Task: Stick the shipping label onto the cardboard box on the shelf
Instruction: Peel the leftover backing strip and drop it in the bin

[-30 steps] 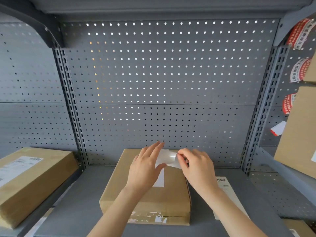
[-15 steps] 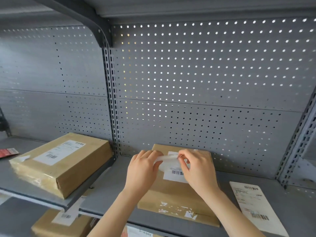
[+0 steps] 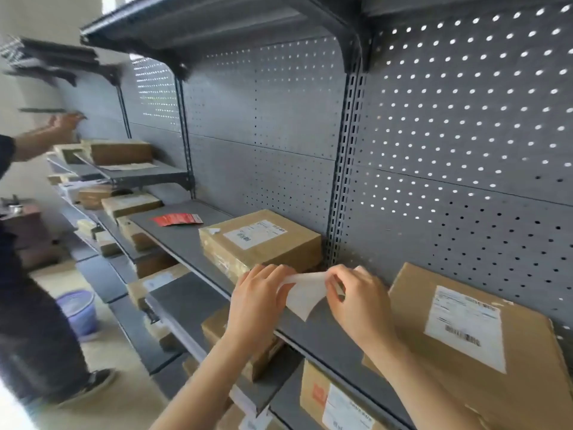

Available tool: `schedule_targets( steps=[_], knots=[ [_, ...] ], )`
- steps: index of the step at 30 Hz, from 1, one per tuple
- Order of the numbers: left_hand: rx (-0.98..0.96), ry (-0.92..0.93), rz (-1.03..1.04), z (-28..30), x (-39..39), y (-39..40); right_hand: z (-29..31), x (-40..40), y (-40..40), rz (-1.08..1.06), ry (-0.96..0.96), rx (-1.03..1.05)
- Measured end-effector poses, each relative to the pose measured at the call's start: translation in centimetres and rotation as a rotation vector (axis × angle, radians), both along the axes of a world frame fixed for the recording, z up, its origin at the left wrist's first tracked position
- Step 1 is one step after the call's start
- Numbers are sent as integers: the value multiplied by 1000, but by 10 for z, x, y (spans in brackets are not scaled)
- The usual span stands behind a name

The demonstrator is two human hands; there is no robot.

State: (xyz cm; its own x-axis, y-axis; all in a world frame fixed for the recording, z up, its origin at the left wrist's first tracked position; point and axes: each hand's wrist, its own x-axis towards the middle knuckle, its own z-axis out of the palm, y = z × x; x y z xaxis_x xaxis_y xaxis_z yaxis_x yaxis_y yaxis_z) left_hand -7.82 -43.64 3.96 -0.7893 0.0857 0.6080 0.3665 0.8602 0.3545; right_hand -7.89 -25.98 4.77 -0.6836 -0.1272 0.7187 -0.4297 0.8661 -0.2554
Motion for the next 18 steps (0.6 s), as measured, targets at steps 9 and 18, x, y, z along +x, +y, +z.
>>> schedule_targets(
  steps=[9,18],
  knots=[
    [54,-99,283,-22,46,-88,-19,-3,-98,313,-138,28],
    [95,-221,389,-76,91,-138,-66,11,-154,492,-309,79]
  ],
)
